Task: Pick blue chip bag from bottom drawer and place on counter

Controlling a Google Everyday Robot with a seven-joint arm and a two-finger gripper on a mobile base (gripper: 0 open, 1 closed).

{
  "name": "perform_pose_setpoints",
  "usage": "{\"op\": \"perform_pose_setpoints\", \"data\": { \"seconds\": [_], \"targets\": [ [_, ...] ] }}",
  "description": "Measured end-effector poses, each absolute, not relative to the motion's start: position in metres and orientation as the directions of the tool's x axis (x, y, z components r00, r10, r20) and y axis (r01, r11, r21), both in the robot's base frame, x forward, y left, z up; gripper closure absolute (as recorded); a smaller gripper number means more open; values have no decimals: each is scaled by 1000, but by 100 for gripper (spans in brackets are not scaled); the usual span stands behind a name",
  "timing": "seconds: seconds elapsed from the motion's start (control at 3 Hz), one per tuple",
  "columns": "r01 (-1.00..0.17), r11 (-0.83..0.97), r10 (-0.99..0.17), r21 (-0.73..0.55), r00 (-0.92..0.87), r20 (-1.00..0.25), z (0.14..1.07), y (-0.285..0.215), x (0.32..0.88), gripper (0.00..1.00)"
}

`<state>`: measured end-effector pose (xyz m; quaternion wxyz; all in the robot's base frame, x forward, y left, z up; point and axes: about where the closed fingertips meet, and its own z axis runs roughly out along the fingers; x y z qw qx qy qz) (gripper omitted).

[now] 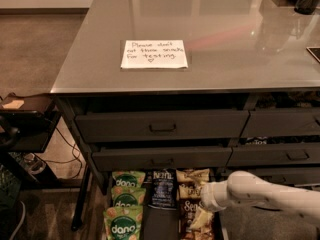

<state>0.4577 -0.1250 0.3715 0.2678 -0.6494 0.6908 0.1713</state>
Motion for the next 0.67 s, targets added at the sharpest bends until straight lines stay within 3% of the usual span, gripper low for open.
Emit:
{"op": "perform_pose_setpoints", "data": {
  "seconds": [0.33,0.67],
  "targets": [
    [-993,60,-753,-101,21,-657,288,-95,461,0],
    [-993,60,-753,-101,22,-658,288,-95,461,0]
  ]
}}
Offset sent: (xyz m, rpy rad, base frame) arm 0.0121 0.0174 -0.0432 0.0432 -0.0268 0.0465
